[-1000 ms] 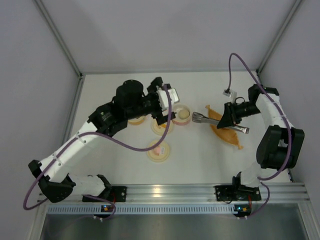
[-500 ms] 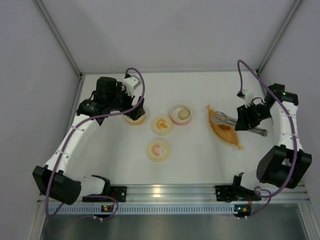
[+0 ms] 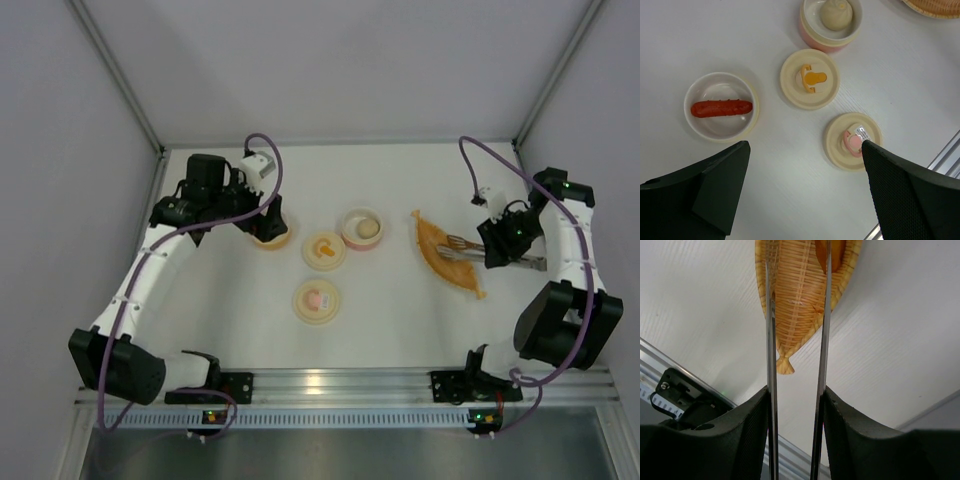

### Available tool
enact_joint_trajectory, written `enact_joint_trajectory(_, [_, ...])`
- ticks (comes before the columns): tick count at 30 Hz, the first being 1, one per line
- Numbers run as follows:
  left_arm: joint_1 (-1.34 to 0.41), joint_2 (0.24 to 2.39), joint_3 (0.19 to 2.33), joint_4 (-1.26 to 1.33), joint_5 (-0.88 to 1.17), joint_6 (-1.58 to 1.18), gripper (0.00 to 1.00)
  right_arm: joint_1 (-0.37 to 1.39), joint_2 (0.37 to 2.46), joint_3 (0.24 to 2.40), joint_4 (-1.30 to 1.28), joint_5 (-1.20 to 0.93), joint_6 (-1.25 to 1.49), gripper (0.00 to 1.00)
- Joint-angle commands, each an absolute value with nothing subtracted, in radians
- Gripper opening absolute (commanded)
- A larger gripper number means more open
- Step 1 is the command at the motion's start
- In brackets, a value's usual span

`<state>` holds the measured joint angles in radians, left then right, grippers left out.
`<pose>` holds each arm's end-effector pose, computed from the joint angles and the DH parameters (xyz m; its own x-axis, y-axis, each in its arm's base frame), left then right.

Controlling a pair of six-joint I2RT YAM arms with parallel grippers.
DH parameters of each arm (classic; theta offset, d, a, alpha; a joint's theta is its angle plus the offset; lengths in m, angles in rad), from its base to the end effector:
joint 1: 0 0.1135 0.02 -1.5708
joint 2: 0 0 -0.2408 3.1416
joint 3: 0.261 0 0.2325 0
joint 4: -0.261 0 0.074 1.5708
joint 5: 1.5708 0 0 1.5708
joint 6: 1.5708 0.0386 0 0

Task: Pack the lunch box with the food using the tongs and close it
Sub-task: Pick up the fake food from the plate.

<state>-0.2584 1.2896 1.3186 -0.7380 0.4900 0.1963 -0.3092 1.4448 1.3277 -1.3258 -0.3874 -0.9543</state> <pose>0.2448 -0.0835 0.3410 -0.5060 0.3118 -0.8042 0.6826 0.7147 -0.1525 0.2272 -0.0573 0.2769 -0.7387 -0.5571 -0.3795 -0.6345 0.7647 0.1126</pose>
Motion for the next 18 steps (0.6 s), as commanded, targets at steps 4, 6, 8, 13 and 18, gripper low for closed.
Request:
enact_joint_trajectory(4, [-0.25, 1.313, 1.331, -0.726, 0.509, 0.173, 0.98, -0.319, 1.465, 1.333, -1.396, -0.351, -1.006, 0.43])
enact_joint_trajectory(6, [-0.25, 1.318, 1.333, -0.718, 0.494, 0.166, 0.98, -0.318, 1.468, 1.327, -1.381, -0.348, -0.999, 0.44])
enact_joint_trajectory(8, [-0.25, 1.321, 1.33, -0.709, 0.473, 0.16, 0.98, -0.318, 1.476, 1.328, -1.356, -0.351, -0.98, 0.44])
enact_joint_trajectory(13, [-0.25, 1.319, 1.319, -0.709, 0.457, 0.161, 0.98, -0.304, 1.486, 1.332, -1.315, -0.348, -0.953, 0.45])
enact_joint_trajectory(18, [-0.25, 1.312, 1.309, -0.707, 0.451, 0.167, 0.98, -0.272, 1.485, 1.305, -1.252, -0.315, -0.933, 0.45])
